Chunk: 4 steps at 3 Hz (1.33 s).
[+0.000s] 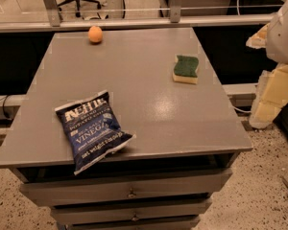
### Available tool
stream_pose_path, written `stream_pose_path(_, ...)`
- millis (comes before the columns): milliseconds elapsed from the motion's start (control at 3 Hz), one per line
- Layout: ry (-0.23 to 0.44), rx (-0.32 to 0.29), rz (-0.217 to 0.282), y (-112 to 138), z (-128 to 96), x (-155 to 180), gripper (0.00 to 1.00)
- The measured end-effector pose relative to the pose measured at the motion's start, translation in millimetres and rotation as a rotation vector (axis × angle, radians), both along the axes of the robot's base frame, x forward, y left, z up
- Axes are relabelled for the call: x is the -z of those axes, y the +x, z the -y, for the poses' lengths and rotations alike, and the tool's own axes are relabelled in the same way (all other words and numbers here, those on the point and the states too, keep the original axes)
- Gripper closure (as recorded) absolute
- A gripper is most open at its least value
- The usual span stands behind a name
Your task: Move sponge near blue chip bag
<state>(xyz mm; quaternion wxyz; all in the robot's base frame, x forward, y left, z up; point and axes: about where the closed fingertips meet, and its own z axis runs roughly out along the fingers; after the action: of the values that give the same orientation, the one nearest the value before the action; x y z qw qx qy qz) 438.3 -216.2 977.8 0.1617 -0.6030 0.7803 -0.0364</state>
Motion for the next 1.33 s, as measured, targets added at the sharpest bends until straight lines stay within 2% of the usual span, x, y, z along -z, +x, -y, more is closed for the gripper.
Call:
stream_pose_path(667, 0.025, -0.018, 0.012, 9.1, -5.2, 2.0, 0.0)
stream_pose_path(1000, 0.071, 0.0, 0.034, 42.0, -17.6, 14.6, 0.0)
stream_pose_path(1333, 0.148, 0.11, 0.084, 106.0, -26.6, 37.0, 0.0)
